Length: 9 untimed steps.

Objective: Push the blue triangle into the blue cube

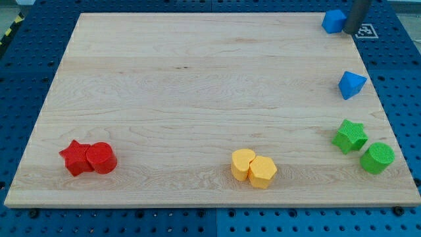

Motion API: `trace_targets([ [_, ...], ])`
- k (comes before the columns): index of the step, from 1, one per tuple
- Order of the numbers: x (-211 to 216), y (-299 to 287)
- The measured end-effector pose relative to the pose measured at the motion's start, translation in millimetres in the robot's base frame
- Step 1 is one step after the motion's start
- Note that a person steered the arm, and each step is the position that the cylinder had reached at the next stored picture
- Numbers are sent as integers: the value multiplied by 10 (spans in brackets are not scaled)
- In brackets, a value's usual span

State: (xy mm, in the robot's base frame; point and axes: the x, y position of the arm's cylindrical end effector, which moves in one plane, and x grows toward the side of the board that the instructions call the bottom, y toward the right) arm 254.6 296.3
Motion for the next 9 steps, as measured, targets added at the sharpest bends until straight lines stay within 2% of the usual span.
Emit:
trace_targets([
  [2,421,-150],
  [3,514,-719],
  [4,1045,-1035],
  [5,1748,-1270],
  [6,2274,-944],
  [7,2392,-358],
  [8,2374,-323],
  [9,2104,-426],
])
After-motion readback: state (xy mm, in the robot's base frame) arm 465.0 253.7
